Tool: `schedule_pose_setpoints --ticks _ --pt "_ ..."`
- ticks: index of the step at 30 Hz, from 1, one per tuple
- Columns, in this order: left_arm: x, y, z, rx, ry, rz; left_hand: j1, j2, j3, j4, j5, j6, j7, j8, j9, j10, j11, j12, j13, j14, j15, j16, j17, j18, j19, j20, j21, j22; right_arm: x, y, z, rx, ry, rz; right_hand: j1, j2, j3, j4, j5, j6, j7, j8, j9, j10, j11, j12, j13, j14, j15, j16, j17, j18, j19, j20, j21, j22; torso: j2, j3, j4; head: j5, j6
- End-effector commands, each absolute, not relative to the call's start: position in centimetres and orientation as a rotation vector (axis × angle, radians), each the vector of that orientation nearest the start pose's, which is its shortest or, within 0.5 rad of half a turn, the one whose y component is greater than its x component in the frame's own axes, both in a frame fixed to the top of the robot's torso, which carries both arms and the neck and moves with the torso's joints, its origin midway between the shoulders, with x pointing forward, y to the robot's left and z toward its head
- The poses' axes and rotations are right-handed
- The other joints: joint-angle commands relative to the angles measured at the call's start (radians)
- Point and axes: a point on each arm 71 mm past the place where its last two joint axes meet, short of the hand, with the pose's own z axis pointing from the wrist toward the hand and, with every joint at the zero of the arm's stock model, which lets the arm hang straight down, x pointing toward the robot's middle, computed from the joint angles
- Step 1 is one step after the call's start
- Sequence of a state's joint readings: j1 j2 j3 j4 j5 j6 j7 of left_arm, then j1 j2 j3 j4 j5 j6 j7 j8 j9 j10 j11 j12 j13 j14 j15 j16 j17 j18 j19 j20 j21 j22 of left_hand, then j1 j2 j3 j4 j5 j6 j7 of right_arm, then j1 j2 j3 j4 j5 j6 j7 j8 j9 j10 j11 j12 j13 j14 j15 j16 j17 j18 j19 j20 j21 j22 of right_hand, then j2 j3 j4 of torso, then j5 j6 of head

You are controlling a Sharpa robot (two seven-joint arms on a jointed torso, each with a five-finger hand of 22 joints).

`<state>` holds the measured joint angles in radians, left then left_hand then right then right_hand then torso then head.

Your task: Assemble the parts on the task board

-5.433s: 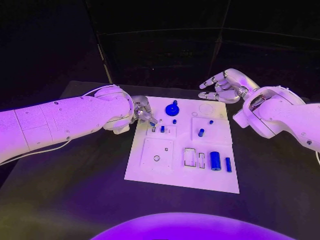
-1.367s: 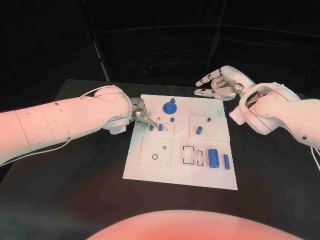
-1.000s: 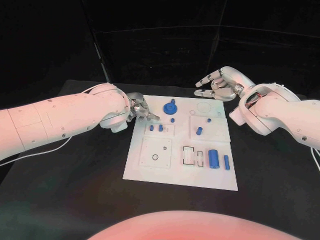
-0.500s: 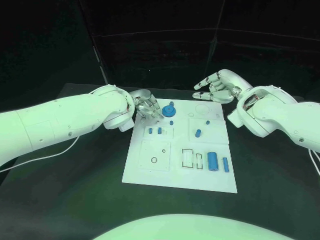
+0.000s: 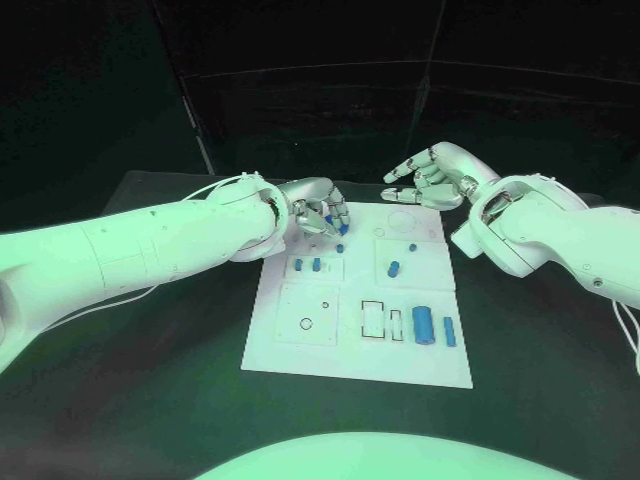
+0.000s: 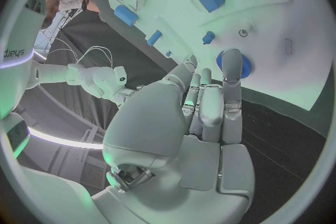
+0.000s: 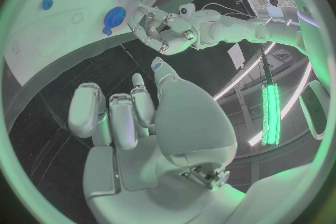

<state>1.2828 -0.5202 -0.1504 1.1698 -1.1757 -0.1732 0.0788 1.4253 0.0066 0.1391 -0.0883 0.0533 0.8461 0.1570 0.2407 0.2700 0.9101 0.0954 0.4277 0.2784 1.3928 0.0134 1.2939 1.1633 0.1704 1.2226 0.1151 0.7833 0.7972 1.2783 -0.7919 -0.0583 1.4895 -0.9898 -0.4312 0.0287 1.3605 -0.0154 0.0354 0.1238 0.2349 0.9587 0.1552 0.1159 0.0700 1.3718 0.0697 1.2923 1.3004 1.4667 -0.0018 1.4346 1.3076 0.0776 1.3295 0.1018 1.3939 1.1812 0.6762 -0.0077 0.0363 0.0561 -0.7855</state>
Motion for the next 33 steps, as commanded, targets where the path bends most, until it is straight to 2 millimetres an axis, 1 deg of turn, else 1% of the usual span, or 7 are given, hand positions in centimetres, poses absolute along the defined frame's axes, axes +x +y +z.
schedule_pose_setpoints --ticks 1,3,5,9,20,28,33 --pt "53.6 11.9 -20.3 0.3 1.795 -0.827 -0.007 -0.014 0.015 -0.006 -0.003 0.02 -0.002 -0.012 -0.02 0.011 0.0 -0.013 -0.024 0.026 -0.002 0.033 0.03 -0.011 0.042 0.0 0.067 0.059 50.4 -18.6 -14.7 0.214 1.57 0.952 0.004 -0.001 -0.005 -0.002 0.0 -0.004 0.0 0.003 0.0 -0.004 -0.002 0.002 -0.001 0.053 -0.006 -0.004 0.021 0.006 0.001 0.001 -0.007 -0.001 0.0 -0.0007 0.0 -0.002 -0.002" --pt "53.6 11.5 -20.5 0.336 1.809 -0.801 -0.026 -0.025 0.013 -0.002 -0.005 0.031 -0.005 -0.017 -0.03 0.021 -0.003 -0.016 -0.035 0.047 -0.002 0.062 0.062 -0.025 0.081 -0.003 0.14 0.128 50.4 -18.6 -14.7 0.213 1.571 0.953 0.004 -0.001 -0.005 -0.002 0.0 -0.004 0.0 0.003 0.0 -0.004 -0.002 0.002 -0.001 0.053 -0.006 -0.004 0.021 0.006 0.001 0.001 -0.007 -0.001 0.0 -0.0013 -0.0009 -0.002 -0.002" --pt "53.6 11.3 -20.6 0.359 1.816 -0.781 -0.042 -0.034 0.009 0.002 -0.004 0.039 -0.008 -0.021 -0.038 0.025 -0.004 -0.018 -0.044 0.055 -0.003 0.07 0.065 -0.03 0.099 -0.004 0.171 0.155 50.4 -18.5 -14.7 0.213 1.571 0.954 0.005 -0.001 -0.006 -0.002 0.002 -0.004 0.0 0.004 0.0 -0.004 -0.002 0.001 -0.001 0.053 -0.006 -0.003 0.022 0.006 0.001 0.001 -0.007 -0.001 0.0 -0.0014 -0.0003 -0.003 -0.002" --pt "53.6 10.9 -20.8 0.384 1.831 -0.749 -0.053 -0.041 0.011 0.005 -0.005 0.051 -0.009 -0.028 -0.05 0.025 -0.005 -0.027 -0.059 0.066 -0.005 0.08 0.069 -0.036 0.12 -0.006 0.206 0.186 50.4 -18.5 -14.7 0.212 1.571 0.955 0.005 -0.001 -0.006 -0.002 0.002 -0.004 0.0 0.004 0.0 -0.004 -0.002 0.001 -0.001 0.053 -0.006 -0.003 0.022 0.006 0.001 0.001 -0.007 -0.001 -0.001 -0.0011 0.0005 -0.007 -0.002" --pt "53.8 10.6 -21.4 0.412 1.886 -0.677 -0.06 -0.044 0.016 0.006 -0.005 0.074 -0.009 -0.035 -0.066 0.02 -0.003 -0.047 -0.085 0.073 -0.005 0.08 0.054 -0.04 0.134 -0.007 0.228 0.206 50.4 -18.4 -14.7 0.211 1.572 0.956 0.006 0.0 -0.006 -0.001 0.004 -0.004 0.0 0.004 0.0 -0.004 -0.002 0.002 0.0 0.053 -0.006 -0.004 0.021 0.006 0.001 0.001 -0.007 -0.001 -0.001 -0.0008 0.0013 -0.009 -0.004" --pt "54.0 10.2 -21.6 0.426 1.894 -0.639 -0.054 -0.033 0.029 0.006 -0.005 0.085 -0.007 -0.04 -0.075 0.02 -0.001 -0.058 -0.099 0.077 -0.004 0.083 0.052 -0.042 0.139 -0.007 0.235 0.213 50.5 -18.2 -14.7 0.21 1.573 0.958 0.006 0.0 -0.006 -0.001 0.004 -0.004 0.0 0.004 0.0 -0.004 -0.002 0.002 0.0 0.053 -0.006 -0.004 0.021 0.006 0.001 0.001 -0.007 -0.001 -0.001 -0.0011 0.0006 -0.009 -0.005" --pt "54.0 10.0 -21.8 0.43 1.903 -0.633 -0.048 -0.023 0.044 0.003 -0.005 0.101 -0.009 -0.041 -0.081 0.041 -0.003 -0.06 -0.109 0.082 -0.005 0.088 0.055 -0.044 0.145 -0.007 0.246 0.224 50.5 -18.2 -14.7 0.209 1.574 0.959 0.006 0.001 -0.006 -0.001 0.006 -0.004 0.0 0.004 0.0 -0.004 -0.002 0.002 0.0 0.053 -0.006 -0.004 0.022 0.006 0.002 0.001 -0.007 0.0 -0.001 -0.0005 0.0002 -0.009 -0.007"
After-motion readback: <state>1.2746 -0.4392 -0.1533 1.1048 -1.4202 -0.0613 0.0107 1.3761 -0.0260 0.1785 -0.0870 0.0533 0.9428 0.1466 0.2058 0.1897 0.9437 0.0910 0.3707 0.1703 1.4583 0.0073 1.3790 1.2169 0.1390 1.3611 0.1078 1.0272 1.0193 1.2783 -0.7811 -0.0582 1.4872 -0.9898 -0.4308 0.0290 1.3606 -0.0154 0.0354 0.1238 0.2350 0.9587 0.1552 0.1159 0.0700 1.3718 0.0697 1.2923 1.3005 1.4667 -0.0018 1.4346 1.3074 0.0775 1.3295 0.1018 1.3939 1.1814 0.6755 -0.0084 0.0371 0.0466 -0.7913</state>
